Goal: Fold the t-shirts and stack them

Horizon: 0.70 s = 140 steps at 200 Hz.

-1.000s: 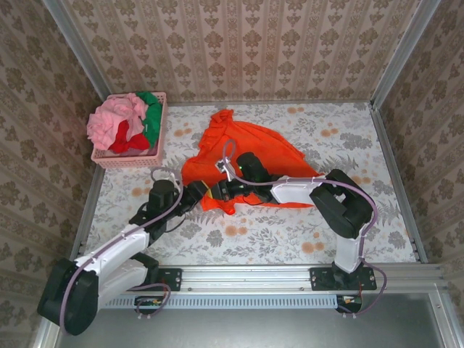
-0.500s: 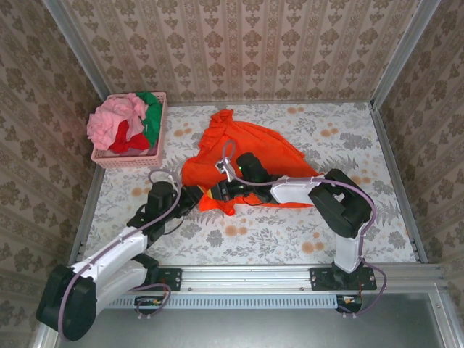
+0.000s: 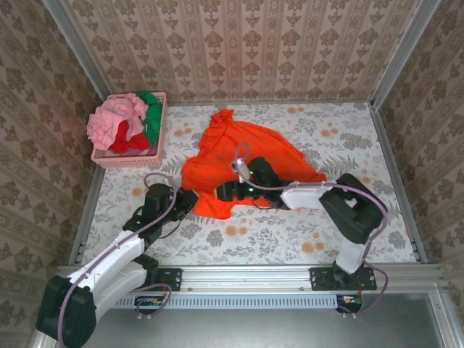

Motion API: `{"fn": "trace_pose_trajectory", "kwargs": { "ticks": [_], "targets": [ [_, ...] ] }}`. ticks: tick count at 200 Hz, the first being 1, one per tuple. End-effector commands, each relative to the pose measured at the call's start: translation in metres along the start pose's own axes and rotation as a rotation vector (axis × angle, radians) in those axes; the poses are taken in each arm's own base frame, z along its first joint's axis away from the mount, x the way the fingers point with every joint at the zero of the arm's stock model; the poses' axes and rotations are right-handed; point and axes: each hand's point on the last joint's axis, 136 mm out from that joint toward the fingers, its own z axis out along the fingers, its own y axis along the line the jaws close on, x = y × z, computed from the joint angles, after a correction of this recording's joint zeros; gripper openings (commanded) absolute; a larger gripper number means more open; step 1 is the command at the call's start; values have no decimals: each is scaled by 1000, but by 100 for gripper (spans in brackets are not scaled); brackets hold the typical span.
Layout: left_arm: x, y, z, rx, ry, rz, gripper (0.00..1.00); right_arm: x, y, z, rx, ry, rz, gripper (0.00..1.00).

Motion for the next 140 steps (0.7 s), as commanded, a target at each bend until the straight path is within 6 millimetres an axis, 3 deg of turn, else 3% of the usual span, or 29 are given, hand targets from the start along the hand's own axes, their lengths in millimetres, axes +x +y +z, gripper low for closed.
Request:
{"fn": "trace_pose_trajectory", "kwargs": {
  "ticks": [1,32,61,79,100,140],
  "targets": [
    [2,36,-6,-111,1,-46,0,-28,-68,-55,354,-194,67,79],
    [-3,44,-10,-128,5,-64,0,-7,-155,-144,779,-152,202,79],
    [-6,47,-12,-146,14,-59,0,4,-206,-205,976,-138,320,78],
    [-6,51,-12,-154,14,-66,0,1,-218,-221,1016,-128,350,78],
    [-7,52,-12,-158,12,-70,0,12,-230,-228,1021,-70,439,78],
    [-10,53,-12,-165,6,-68,0,49,-220,-230,963,-70,518,75]
  ]
}}
